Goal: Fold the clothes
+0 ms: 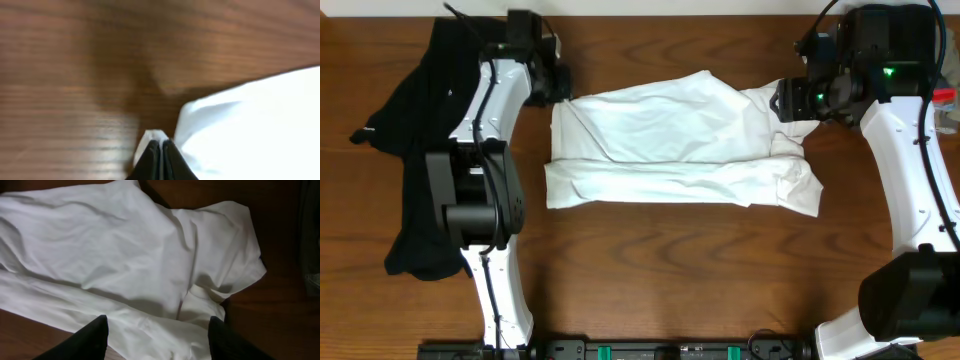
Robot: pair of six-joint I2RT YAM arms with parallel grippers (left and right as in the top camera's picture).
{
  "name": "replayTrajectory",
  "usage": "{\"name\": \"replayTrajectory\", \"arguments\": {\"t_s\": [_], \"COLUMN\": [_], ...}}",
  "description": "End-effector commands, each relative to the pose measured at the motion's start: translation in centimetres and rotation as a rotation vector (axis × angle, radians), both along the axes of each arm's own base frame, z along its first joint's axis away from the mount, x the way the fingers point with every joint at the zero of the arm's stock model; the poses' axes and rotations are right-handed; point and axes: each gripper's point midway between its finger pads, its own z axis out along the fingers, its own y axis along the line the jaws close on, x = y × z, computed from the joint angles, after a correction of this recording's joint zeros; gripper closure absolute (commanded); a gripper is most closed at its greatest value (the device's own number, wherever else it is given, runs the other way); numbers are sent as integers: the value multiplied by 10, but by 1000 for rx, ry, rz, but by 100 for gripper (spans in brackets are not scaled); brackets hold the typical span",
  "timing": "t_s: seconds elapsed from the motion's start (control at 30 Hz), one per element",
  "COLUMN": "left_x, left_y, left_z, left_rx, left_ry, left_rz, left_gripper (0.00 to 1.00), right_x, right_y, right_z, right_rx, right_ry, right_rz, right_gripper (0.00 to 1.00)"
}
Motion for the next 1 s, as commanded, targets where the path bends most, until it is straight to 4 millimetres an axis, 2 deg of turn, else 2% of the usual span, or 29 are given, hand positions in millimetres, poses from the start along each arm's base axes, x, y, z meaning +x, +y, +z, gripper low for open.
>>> {"name": "replayTrajectory", "arguments": {"t_s": [0.0, 0.07, 0.13, 0.27, 0.4, 0.57, 0.73, 0.77, 0.87, 0.97], "left_x": [5, -12, -29, -79, -108, -126, -145, -148, -160, -167], "left_y": [-1, -2, -2, -8, -20, -33, -38, -38, -36, -35], "left_z": [35, 55, 65, 67, 48, 14, -10, -13, -16, -14], "left_rx": [-4, -5, -3, 6, 19, 33, 45, 48, 55, 60], "left_ry": [-26, 15, 63, 234, 359, 418, 482, 494, 534, 557], "left_rz": [6, 3, 1, -15, -53, -105, -123, -126, -162, -203], "left_gripper": [94, 94, 94, 94, 94, 94, 92, 88, 62, 48], "right_x": [2, 3, 3, 4, 6, 5, 6, 5, 5, 5], "right_y": [3, 3, 3, 3, 5, 9, 9, 9, 9, 9], "right_z": [9, 7, 4, -5, -18, -30, -31, -31, -31, -31], "right_rx": [0, 0, 0, 0, 8, 18, 19, 19, 19, 19], "right_ry": [-27, -23, -16, 10, 41, 79, 80, 81, 84, 84], "right_rz": [21, 21, 21, 21, 26, 35, 36, 36, 36, 36], "right_gripper": [38, 38, 38, 38, 38, 41, 42, 42, 42, 42]}}
